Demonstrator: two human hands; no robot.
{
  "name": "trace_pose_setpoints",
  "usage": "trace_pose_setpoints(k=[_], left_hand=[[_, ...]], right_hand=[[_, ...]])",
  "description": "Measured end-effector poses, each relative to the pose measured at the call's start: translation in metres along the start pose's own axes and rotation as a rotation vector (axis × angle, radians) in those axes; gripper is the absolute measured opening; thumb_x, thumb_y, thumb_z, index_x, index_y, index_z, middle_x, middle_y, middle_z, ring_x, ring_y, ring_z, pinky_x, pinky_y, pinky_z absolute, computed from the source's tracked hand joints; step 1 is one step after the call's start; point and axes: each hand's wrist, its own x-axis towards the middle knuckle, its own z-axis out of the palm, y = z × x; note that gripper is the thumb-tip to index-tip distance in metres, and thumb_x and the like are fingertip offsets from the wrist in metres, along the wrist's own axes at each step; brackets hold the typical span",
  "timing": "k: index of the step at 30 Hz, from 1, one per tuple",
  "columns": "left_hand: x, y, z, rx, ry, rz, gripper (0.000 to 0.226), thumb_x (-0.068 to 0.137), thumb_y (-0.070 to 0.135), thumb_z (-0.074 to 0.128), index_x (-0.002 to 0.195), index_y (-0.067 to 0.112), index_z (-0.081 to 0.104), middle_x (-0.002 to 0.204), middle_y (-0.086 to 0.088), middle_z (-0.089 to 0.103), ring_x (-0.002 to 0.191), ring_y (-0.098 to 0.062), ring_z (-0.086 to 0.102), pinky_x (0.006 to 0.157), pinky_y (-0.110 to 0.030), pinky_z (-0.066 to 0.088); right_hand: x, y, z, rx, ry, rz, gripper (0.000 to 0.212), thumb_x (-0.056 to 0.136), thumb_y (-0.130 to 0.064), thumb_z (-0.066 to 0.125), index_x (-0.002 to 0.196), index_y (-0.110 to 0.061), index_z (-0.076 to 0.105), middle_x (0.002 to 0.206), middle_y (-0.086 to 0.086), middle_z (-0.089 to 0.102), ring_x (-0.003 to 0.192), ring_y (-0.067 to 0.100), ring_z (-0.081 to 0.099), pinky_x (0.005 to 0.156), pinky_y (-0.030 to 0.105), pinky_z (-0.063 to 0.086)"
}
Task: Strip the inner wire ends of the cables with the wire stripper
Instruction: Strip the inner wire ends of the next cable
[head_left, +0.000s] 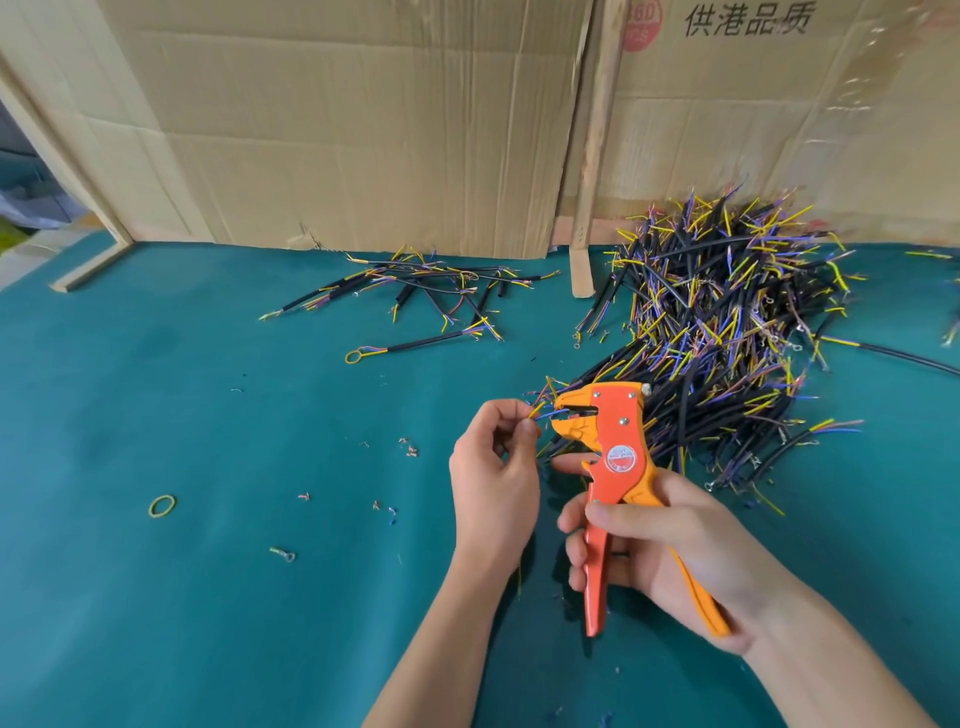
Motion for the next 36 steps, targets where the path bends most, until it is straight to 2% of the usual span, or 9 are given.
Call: trace_pose_setpoints(k=[9,18,22,24,26,28,30,32,36], left_hand=[[-0.001,0.003,-0.001,0.043,-0.007,0.022,0.022,0.095,0.004,0.06,0.085,0.022,0.064,0.066,0.021,0.057,0.058,-0.004,0.047,0.058,-0.017,0.039],[-0.002,0.004,0.0,0.06,-0.014,0.03,0.02,0.095,0.006,0.061,0.085,0.022,0.064,0.067,0.019,0.059,0.058,-0.005,0.046,0.057,-0.019,0.039],[-0.002,0.005,-0.001,0.041,-0.018,0.018,0.022,0.094,0.003,0.061,0.085,0.023,0.064,0.072,0.014,0.063,0.061,-0.008,0.051,0.061,-0.021,0.042],[-0.002,0.005,0.0,0.042,-0.027,0.022,0.024,0.094,0.003,0.061,0.086,0.025,0.063,0.076,0.009,0.067,0.063,-0.009,0.053,0.063,-0.024,0.045],[-0.003,0.005,0.0,0.041,-0.031,0.018,0.022,0.095,0.004,0.06,0.087,0.025,0.062,0.076,0.007,0.068,0.063,-0.013,0.054,0.064,-0.03,0.047],[-0.002,0.004,0.0,0.007,-0.032,0.005,0.02,0.097,0.005,0.059,0.088,0.023,0.061,0.076,0.004,0.069,0.061,-0.016,0.054,0.062,-0.035,0.048],[-0.002,0.004,0.0,-0.039,-0.027,-0.016,0.017,0.098,0.006,0.057,0.089,0.021,0.06,0.074,0.003,0.068,0.056,-0.014,0.052,0.058,-0.03,0.045],[-0.002,0.005,0.0,-0.054,-0.035,-0.023,0.017,0.098,0.006,0.057,0.089,0.02,0.06,0.071,0.005,0.067,0.053,-0.012,0.05,0.056,-0.025,0.043],[0.0,0.005,-0.002,-0.077,-0.1,-0.031,0.017,0.099,0.005,0.055,0.09,0.019,0.061,0.067,0.006,0.063,0.053,-0.012,0.047,0.052,-0.021,0.041]], right_hand=[[0.002,0.002,-0.001,-0.001,0.028,0.003,0.042,0.079,-0.012,0.075,0.119,-0.002,0.069,0.077,0.017,0.052,0.062,0.032,0.052,0.058,0.045,0.051],[0.002,0.004,-0.003,0.019,0.024,0.002,0.037,0.085,-0.015,0.075,0.118,-0.002,0.067,0.07,0.012,0.042,0.053,0.025,0.041,0.05,0.036,0.042],[0.006,0.006,-0.001,-0.009,0.084,-0.024,0.037,0.081,-0.018,0.078,0.115,-0.004,0.069,0.062,0.004,0.036,0.042,0.015,0.033,0.039,0.024,0.034],[0.006,0.005,-0.001,-0.008,0.111,-0.033,0.038,0.082,-0.024,0.072,0.113,-0.003,0.07,0.06,0.003,0.034,0.039,0.012,0.029,0.036,0.02,0.03],[0.005,0.003,-0.002,0.017,0.083,-0.042,0.035,0.084,-0.018,0.072,0.115,0.0,0.069,0.062,0.007,0.041,0.041,0.017,0.037,0.04,0.025,0.036],[0.003,0.001,-0.005,0.057,0.047,-0.076,0.039,0.083,-0.01,0.074,0.119,0.003,0.066,0.071,0.016,0.052,0.051,0.026,0.05,0.05,0.036,0.047],[0.002,-0.002,-0.008,0.055,0.036,-0.108,0.046,0.079,-0.009,0.073,0.122,0.005,0.064,0.081,0.023,0.058,0.064,0.034,0.058,0.061,0.045,0.053],[0.001,-0.005,-0.012,0.05,0.056,-0.122,0.048,0.076,-0.007,0.073,0.121,0.006,0.065,0.089,0.027,0.061,0.072,0.037,0.062,0.069,0.047,0.057],[0.0,-0.008,-0.018,0.053,0.074,-0.061,0.046,0.074,-0.006,0.072,0.119,0.005,0.067,0.094,0.03,0.063,0.074,0.039,0.063,0.072,0.051,0.057]])
